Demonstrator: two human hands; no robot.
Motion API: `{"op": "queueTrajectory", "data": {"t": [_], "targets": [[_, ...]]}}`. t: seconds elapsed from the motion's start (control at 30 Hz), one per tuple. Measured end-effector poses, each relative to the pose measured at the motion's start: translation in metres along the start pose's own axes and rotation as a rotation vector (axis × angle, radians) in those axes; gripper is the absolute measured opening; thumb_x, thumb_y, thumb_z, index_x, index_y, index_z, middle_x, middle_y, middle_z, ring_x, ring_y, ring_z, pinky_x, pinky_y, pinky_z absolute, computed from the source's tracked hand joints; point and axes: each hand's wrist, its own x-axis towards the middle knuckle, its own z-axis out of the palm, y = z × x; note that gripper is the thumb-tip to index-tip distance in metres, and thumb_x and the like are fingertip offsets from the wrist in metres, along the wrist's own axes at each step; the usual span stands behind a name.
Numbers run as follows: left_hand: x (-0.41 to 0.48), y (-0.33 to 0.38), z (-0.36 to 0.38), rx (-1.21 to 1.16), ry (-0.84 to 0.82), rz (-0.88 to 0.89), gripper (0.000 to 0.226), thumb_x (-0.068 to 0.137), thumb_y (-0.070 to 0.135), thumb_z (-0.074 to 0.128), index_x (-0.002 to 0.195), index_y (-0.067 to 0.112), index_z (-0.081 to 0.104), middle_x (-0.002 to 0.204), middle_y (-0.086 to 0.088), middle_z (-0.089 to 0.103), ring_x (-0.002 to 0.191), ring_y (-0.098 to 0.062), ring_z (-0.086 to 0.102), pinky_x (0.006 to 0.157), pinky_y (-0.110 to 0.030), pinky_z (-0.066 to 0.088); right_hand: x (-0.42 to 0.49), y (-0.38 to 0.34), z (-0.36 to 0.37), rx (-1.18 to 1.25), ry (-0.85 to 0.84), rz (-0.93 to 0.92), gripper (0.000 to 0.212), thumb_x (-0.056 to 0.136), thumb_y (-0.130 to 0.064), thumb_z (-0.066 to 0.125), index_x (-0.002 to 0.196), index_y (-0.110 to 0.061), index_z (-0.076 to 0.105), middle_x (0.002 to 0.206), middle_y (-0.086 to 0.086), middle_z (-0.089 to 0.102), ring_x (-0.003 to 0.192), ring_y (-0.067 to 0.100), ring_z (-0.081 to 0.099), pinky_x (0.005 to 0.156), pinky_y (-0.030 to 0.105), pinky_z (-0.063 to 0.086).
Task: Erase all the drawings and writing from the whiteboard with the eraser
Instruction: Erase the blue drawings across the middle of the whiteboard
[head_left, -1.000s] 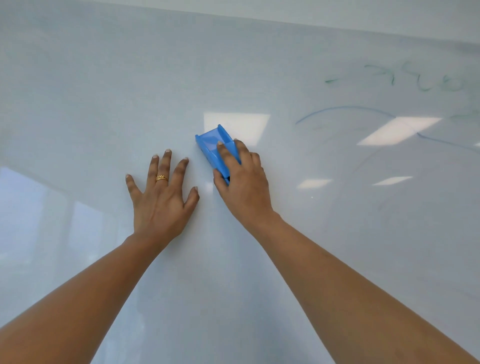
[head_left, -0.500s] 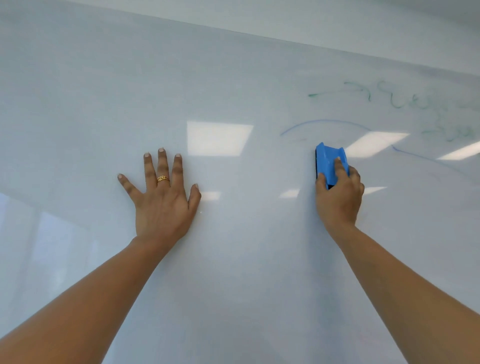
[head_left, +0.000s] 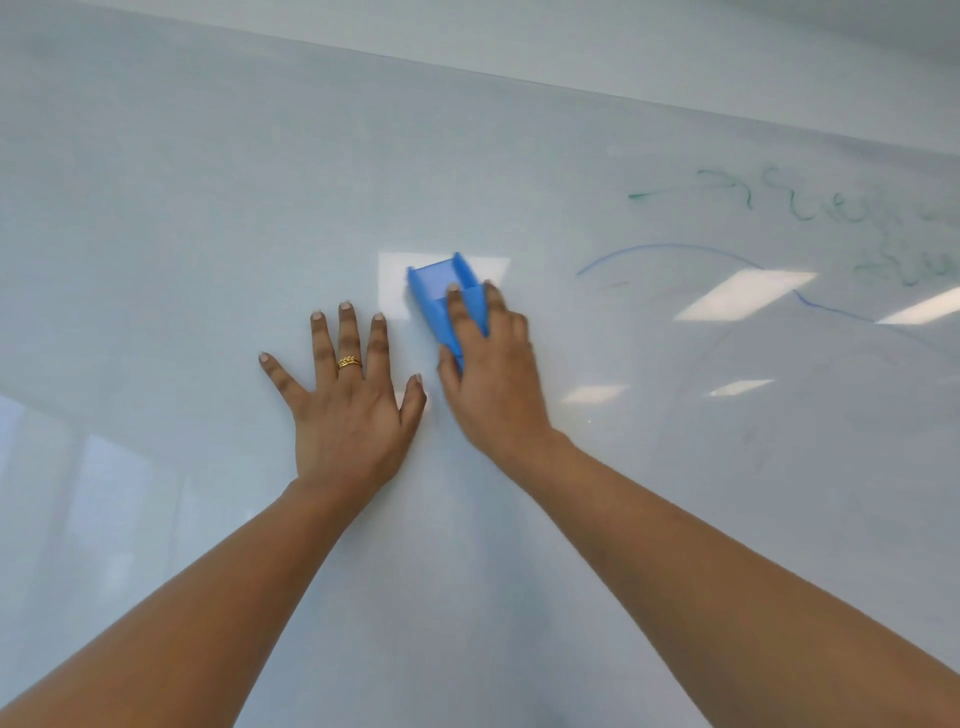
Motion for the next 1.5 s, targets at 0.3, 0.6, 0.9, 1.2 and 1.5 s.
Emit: {"op": "queueTrajectory", "data": {"t": [0.3, 0.6, 0.9, 1.2, 1.5], "targets": [[0.002, 0.002, -0.001, -0.039, 0.026, 0.129, 0.073, 0.088, 0.049, 0.013, 0.144, 0.006, 0.031, 0.153, -0.01, 0.025, 0.143, -0.025, 0.018, 0.104, -0.068, 0.009, 0.016, 0.013, 0.002, -0.026, -0.016, -0.128, 0.053, 0.097, -0.027, 0.042, 0.146, -0.016, 0.026, 0.151, 0.016, 0.022, 0.121, 0.03, 0.037, 0.095, 0.035, 0.038], [0.011, 0.061, 0.0, -0.034, -0.042, 0.207, 0.085, 0.078, 0.056, -0.005, 0.15, 0.014, 0.013, 0.158, 0.0, 0.005, 0.145, -0.017, 0.0, 0.109, -0.061, 0.0, 0.034, 0.097, -0.025, -0.061, 0.031, 0.124, 0.054, 0.098, -0.028, 0.038, 0.147, -0.018, 0.02, 0.152, 0.012, 0.016, 0.126, 0.031, 0.03, 0.102, 0.036, 0.034], [0.024, 0.09, 0.006, -0.046, -0.015, 0.154, 0.085, 0.075, 0.055, -0.007, 0.15, 0.019, 0.01, 0.158, 0.003, 0.003, 0.145, -0.015, -0.004, 0.11, -0.059, -0.003, 0.013, 0.205, -0.06, -0.04, 0.143, 0.462, 0.055, 0.098, -0.029, 0.04, 0.148, -0.021, 0.019, 0.152, 0.011, 0.017, 0.129, 0.035, 0.028, 0.105, 0.04, 0.029], [0.021, 0.094, 0.012, -0.033, 0.027, 0.128, 0.08, 0.081, 0.054, -0.002, 0.15, 0.017, 0.014, 0.158, 0.002, 0.009, 0.145, -0.017, 0.0, 0.11, -0.059, -0.004, 0.029, 0.179, -0.055, 0.025, 0.082, 0.37, 0.055, 0.096, -0.025, 0.043, 0.147, -0.023, 0.022, 0.154, 0.01, 0.013, 0.127, 0.036, 0.028, 0.106, 0.038, 0.025], [0.02, 0.092, 0.014, -0.029, 0.046, 0.112, 0.076, 0.084, 0.056, 0.004, 0.149, 0.019, 0.02, 0.156, 0.002, 0.015, 0.145, -0.017, 0.008, 0.111, -0.057, 0.001, 0.045, 0.102, -0.028, -0.005, -0.034, -0.087, 0.054, 0.098, -0.031, 0.035, 0.148, -0.025, 0.016, 0.154, 0.007, 0.011, 0.121, 0.026, 0.035, 0.099, 0.032, 0.033]]}}
